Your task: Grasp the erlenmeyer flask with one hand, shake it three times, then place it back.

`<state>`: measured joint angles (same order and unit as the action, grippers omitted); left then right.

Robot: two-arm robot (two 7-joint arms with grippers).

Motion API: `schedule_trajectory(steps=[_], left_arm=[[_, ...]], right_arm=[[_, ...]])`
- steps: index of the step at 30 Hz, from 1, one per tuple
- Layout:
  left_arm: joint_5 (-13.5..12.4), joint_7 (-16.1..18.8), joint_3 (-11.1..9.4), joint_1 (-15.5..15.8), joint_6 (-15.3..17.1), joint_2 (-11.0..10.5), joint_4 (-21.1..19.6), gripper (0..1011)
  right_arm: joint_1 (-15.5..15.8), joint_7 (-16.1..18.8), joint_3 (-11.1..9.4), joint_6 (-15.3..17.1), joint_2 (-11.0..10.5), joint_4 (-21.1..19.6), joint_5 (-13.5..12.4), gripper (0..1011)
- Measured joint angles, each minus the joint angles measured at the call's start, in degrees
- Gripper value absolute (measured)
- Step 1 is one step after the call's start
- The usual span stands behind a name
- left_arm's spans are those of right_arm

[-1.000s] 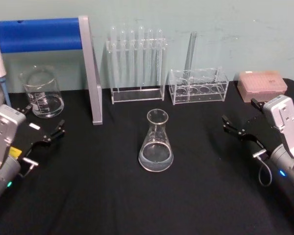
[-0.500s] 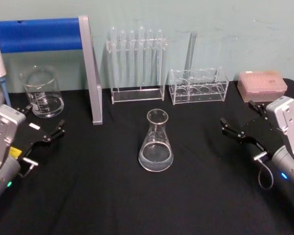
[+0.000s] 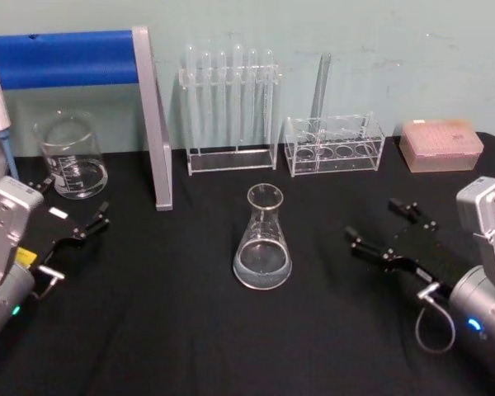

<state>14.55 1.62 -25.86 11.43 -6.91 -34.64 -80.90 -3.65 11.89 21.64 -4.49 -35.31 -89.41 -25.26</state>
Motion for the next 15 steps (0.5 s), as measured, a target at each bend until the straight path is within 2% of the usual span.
schedule_trajectory(steps=[7, 15], left_arm=[[0.0, 0.0, 0.0, 0.0, 0.0, 0.0, 0.0, 1001], [0.0, 0.0, 0.0, 0.0, 0.0, 0.0, 0.0, 1001]], right_arm=[[0.95, 3.9, 0.5, 0.97, 1.11, -1.63, -1.75, 1000], [0.13, 7.95, 2.04, 1.74, 3.03, -2.2, -2.04, 1000]])
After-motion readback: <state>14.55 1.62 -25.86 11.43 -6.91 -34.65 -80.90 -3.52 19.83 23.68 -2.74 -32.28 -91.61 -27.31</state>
